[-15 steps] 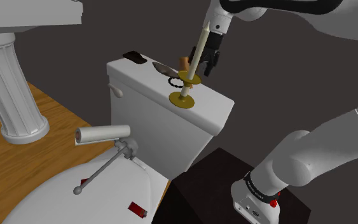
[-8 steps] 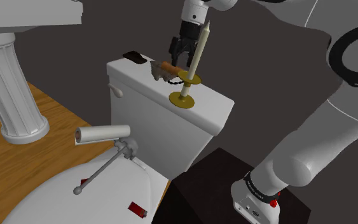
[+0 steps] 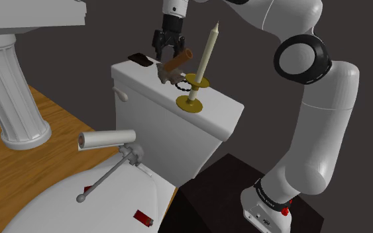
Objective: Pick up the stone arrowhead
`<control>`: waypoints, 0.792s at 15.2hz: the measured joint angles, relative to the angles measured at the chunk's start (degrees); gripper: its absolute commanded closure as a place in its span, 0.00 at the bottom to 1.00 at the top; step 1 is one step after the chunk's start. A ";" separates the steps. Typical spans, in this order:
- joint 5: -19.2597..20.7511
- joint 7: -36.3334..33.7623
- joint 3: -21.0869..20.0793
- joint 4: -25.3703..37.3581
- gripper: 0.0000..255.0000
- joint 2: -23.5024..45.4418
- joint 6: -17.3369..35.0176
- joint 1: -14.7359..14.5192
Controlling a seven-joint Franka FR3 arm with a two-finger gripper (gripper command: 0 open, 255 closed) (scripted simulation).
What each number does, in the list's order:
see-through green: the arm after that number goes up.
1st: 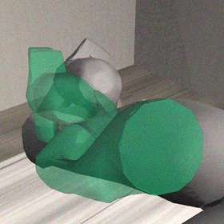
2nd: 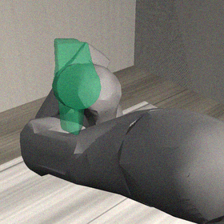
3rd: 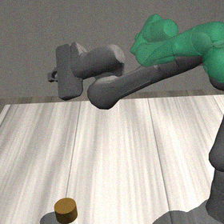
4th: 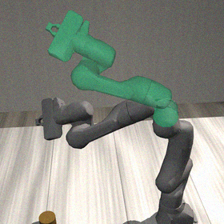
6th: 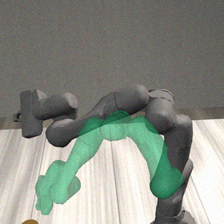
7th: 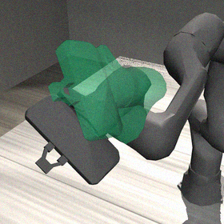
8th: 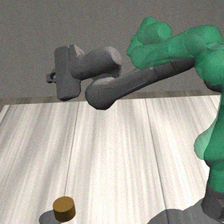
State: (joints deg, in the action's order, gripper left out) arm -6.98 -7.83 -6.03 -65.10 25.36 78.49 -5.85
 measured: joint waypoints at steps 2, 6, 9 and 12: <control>0.07 0.00 -0.05 0.43 0.00 1.04 0.44 -0.16; 0.08 0.44 -0.01 -3.08 0.00 0.67 3.51 -0.16; 0.07 0.77 0.03 -5.46 1.00 0.32 5.52 -0.10; 0.08 0.79 0.12 -5.52 1.00 -0.07 5.86 -0.01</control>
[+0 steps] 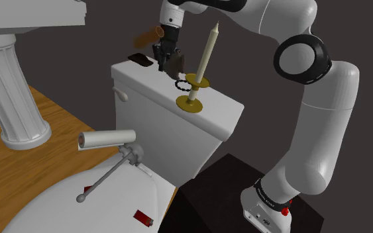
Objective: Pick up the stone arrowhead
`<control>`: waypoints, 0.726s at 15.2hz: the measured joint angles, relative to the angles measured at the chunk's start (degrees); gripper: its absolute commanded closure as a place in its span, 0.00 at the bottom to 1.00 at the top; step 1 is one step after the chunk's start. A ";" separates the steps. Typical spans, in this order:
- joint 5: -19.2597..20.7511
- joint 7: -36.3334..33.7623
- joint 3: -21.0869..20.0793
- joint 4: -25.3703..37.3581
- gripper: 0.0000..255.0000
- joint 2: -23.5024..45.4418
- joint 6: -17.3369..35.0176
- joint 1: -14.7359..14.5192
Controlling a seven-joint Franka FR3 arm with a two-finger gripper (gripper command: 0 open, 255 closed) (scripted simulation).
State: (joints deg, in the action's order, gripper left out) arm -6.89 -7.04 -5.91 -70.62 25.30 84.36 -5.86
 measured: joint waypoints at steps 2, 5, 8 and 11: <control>0.00 0.05 -0.01 -0.38 1.00 -0.24 0.23 0.01; -0.05 0.14 -0.02 -1.14 1.00 -0.74 0.56 0.04; -0.01 0.00 -0.05 -0.09 1.00 -0.08 -0.32 -0.03; -0.02 -0.35 -0.12 2.61 1.00 0.64 -2.55 -0.12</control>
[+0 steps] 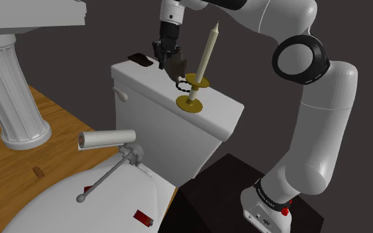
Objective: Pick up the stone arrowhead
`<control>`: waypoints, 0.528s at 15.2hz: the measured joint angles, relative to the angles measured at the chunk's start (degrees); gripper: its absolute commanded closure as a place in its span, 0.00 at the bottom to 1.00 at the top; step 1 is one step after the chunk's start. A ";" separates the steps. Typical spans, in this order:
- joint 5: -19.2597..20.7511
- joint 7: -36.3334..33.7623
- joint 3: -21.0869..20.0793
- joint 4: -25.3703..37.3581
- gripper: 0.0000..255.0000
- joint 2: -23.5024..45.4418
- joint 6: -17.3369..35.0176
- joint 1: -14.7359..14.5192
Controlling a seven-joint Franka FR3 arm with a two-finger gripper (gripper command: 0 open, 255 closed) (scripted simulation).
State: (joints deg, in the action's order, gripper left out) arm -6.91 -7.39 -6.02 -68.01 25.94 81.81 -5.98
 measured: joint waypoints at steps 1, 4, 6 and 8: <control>0.00 -0.15 -0.02 1.05 1.00 0.22 -0.84 -0.04; 0.03 -0.51 -0.05 4.52 1.00 1.04 -3.49 -0.07; 0.06 -0.81 -0.09 7.32 1.00 1.81 -5.50 -0.13; 0.07 -1.04 -0.12 9.85 1.00 2.42 -7.39 -0.15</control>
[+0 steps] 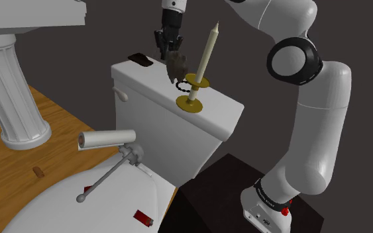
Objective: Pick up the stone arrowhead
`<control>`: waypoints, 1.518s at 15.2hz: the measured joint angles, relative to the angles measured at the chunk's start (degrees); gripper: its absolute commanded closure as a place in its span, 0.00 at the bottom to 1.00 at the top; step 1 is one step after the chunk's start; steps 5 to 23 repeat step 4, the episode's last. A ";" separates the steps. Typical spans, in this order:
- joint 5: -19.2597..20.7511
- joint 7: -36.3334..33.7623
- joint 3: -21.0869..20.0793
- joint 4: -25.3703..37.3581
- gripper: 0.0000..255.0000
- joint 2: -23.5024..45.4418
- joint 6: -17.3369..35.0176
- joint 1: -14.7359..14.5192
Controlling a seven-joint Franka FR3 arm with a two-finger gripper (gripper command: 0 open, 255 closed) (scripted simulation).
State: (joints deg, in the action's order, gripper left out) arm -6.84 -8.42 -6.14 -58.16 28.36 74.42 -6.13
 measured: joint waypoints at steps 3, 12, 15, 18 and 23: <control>0.07 -0.55 -0.07 5.60 1.00 1.97 -3.59 -0.16; 0.08 -0.69 -0.09 6.90 1.00 2.45 -4.41 -0.21; 0.08 -0.69 -0.09 6.90 1.00 2.45 -4.41 -0.21; 0.08 -0.69 -0.09 6.90 1.00 2.45 -4.41 -0.21; 0.08 -0.69 -0.09 6.90 1.00 2.45 -4.41 -0.21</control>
